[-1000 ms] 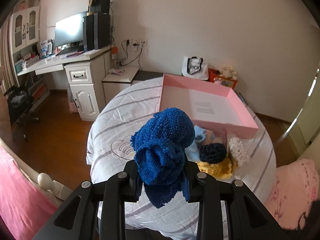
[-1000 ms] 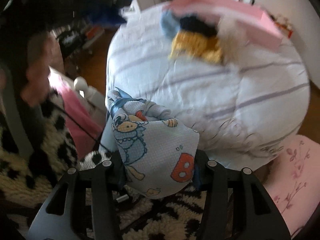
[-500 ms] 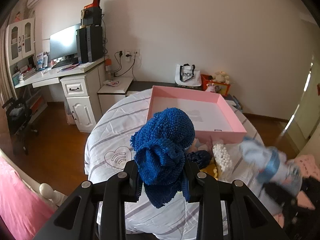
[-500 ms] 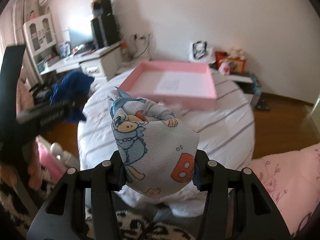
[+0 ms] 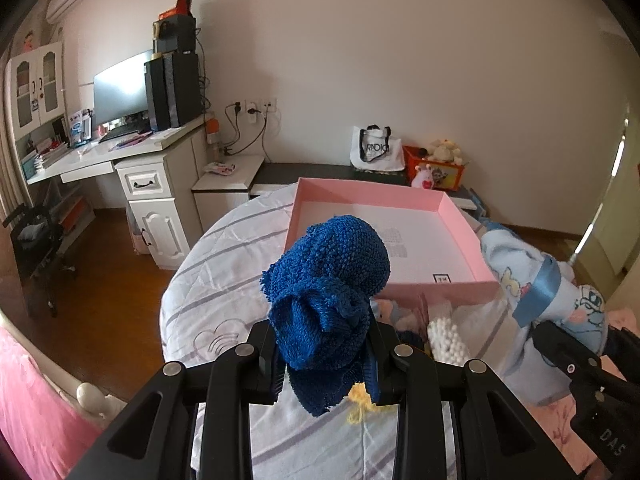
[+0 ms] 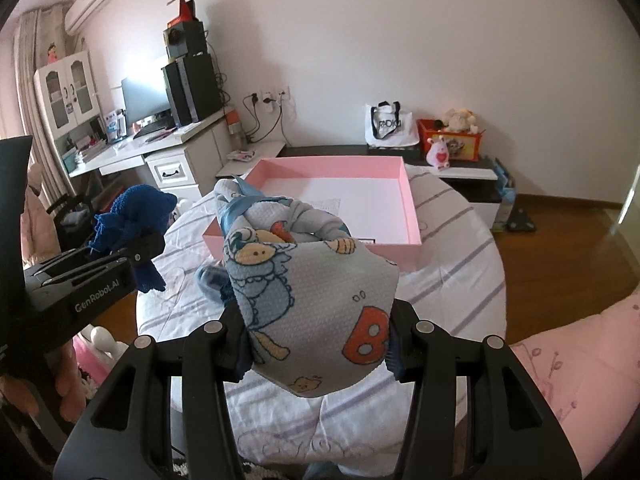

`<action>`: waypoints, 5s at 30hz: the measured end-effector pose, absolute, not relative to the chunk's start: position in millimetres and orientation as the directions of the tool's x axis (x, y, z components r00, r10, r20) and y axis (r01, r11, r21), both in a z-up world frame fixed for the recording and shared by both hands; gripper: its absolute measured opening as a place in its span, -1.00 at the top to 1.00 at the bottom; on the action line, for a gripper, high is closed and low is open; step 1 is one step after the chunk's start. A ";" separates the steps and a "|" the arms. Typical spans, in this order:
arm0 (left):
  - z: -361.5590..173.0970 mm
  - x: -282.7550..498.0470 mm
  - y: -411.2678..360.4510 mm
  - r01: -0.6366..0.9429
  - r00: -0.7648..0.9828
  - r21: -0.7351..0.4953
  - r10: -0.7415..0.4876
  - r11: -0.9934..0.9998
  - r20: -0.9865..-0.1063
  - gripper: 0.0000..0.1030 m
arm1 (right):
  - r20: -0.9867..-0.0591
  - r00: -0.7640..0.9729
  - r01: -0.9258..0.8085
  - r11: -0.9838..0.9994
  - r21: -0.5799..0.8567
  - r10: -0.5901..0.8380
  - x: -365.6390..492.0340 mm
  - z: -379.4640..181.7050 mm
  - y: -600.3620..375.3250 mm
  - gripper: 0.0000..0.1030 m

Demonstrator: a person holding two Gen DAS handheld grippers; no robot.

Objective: Organize soft objects

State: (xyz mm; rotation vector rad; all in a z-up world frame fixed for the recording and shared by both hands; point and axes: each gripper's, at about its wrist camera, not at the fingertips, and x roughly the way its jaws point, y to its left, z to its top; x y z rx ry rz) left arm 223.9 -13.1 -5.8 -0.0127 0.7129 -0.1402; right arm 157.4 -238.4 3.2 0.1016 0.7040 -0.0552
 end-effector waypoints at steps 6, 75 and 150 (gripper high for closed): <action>-8.8 266.8 -26.6 0.135 0.733 -0.056 -0.138 0.989 -0.666 0.46 | -0.646 0.763 0.110 0.991 0.079 -0.034 191.8 -1.5 -253.3 0.08; -43.2 425.6 -61.8 0.144 0.680 -0.033 -0.123 0.989 -0.722 -0.57 | -0.683 0.712 0.258 0.966 0.034 -0.166 276.8 -19.9 -267.9 -0.92; 66.4 119.6 -14.0 0.132 0.885 -0.056 -0.143 0.990 -0.444 -1.00 | -0.431 0.867 0.258 0.965 -0.037 -0.248 67.8 78.1 -201.9 -1.00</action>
